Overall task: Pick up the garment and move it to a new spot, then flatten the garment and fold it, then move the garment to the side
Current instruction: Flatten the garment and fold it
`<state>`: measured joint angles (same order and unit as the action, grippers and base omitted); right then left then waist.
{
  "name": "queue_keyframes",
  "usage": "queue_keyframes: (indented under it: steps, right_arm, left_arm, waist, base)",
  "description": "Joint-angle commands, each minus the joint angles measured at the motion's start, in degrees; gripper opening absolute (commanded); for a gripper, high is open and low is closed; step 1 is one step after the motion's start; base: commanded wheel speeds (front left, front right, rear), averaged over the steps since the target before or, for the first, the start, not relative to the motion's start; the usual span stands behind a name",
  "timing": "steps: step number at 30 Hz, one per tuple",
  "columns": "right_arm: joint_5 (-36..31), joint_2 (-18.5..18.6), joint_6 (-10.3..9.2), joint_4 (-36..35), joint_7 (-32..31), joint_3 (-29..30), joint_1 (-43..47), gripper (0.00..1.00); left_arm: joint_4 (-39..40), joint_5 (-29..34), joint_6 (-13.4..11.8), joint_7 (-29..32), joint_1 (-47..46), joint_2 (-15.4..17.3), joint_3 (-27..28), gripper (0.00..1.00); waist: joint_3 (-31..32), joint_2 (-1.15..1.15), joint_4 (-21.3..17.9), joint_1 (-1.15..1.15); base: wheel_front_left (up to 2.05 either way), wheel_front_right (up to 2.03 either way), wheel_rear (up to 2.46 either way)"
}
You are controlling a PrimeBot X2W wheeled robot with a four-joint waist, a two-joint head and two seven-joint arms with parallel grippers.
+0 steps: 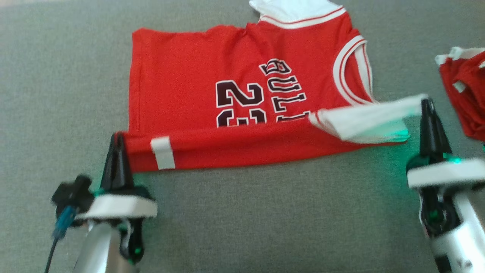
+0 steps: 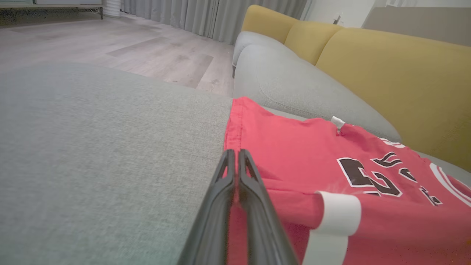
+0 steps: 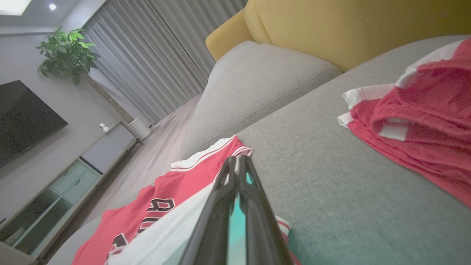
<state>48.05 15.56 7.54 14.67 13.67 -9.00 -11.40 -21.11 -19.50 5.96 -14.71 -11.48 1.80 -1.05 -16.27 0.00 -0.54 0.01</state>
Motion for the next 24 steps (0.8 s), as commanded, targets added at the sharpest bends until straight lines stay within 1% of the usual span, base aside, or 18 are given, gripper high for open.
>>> queue_keyframes:
  steps: [1, 6, 7, 8, 9, 10, 11, 13, 14, 16, 19, 21, 24]
  right_arm:
    - [-1.3, 0.8, -0.05, 0.7, -0.4, -1.5, -3.8, 0.00]
    - [-3.9, -1.2, -0.05, 7.3, -0.1, -2.4, -11.2, 0.00]
    - [-3.9, -1.2, -0.05, 7.3, -0.1, -2.4, -11.2, 0.00]
    - [-3.9, -1.8, -0.05, 8.8, 0.0, -2.3, -12.2, 0.04]
    - [-3.9, -2.4, -0.05, 10.2, 0.2, -2.0, -13.2, 0.65]
    - [-4.0, -2.9, -0.05, 11.3, 0.3, -2.0, -14.0, 1.00]
    - [-4.6, -3.0, -0.05, 12.0, 0.6, -1.8, -14.7, 1.00]
    - [-6.6, -3.2, -0.05, 13.2, 1.1, -0.8, -15.7, 1.00]
    - [-8.8, -2.9, -0.05, 13.2, 1.2, -0.3, -16.1, 1.00]
    - [-16.8, -2.0, -0.05, 10.4, 1.3, 0.1, -16.2, 1.00]
    - [-23.5, -4.9, -0.05, 7.3, 1.3, 3.7, -13.5, 1.00]
    - [-27.0, -6.6, -0.05, 6.0, 1.3, 4.6, -11.5, 1.00]
    - [-31.5, -8.0, -0.05, 4.8, 1.3, 5.2, -8.9, 1.00]
  left_arm:
    - [-0.8, 0.4, -0.7, -0.3, -3.1, 1.1, 0.5, 0.00]
    - [-6.2, 1.5, -1.4, -0.3, -8.8, 1.1, -0.6, 0.00]
    - [-6.2, 1.5, -1.4, -0.3, -8.8, 1.1, -0.6, 0.00]
    - [-7.2, 1.5, -1.7, -0.3, -9.5, 1.1, -0.6, 0.00]
    - [-7.8, 1.5, -2.1, -0.3, -10.0, 1.1, -0.4, 0.32]
    - [-8.1, 1.6, -2.4, -0.3, -10.4, 1.1, -0.2, 0.85]
    - [-8.3, 1.7, -2.6, -0.3, -10.6, 1.1, -0.1, 1.00]
    - [-7.9, 2.2, -3.3, -0.3, -10.3, 1.1, 0.2, 1.00]
    - [-7.2, 2.6, -3.8, -0.3, -10.0, 1.1, 0.5, 1.00]
    - [-5.4, 3.9, -4.3, -0.3, -8.9, 1.1, 0.9, 1.00]
    - [-1.9, 5.7, -5.1, -0.3, -6.8, 1.1, 1.8, 1.00]
    - [0.0, 6.2, -5.4, -0.3, -5.1, 1.1, 2.3, 1.00]
    - [1.6, 7.4, -5.6, -0.3, -2.5, 1.1, 2.0, 1.00]
  waist:
    - [-1.8, 0.00, 0.4, -0.01]
    - [-3.7, 0.00, 0.7, -0.01]
    - [-3.7, 0.00, 0.7, -0.01]
    - [-4.0, 0.00, 0.8, -0.01]
    - [-4.1, 0.00, 0.8, -0.01]
    - [-4.2, 0.00, 0.9, -0.01]
    - [-4.3, 0.00, 0.9, -0.01]
    - [-4.2, 0.00, 1.1, -0.01]
    - [-4.0, 0.00, 1.2, -0.01]
    - [-3.6, 0.00, 1.3, -0.01]
    - [-3.0, 0.00, 1.5, -0.01]
    - [-2.4, 0.00, 1.5, -0.01]
    - [-1.3, 0.00, 1.5, -0.01]
  base:
    - [0.00, 0.00, 0.00]
    - [0.00, 0.00, 0.00]
    - [0.00, 0.00, 0.00]
    - [0.00, 0.00, 0.00]
    - [0.00, 0.00, 0.00]
    - [0.00, 0.00, 0.00]
    - [0.00, 0.00, 0.00]
    - [0.00, 0.00, 0.00]
    - [0.00, 0.00, 0.00]
    - [0.00, 0.00, 0.00]
    - [0.00, 0.00, 0.00]
    - [0.00, 0.00, 0.00]
    - [0.00, 0.00, 0.00]
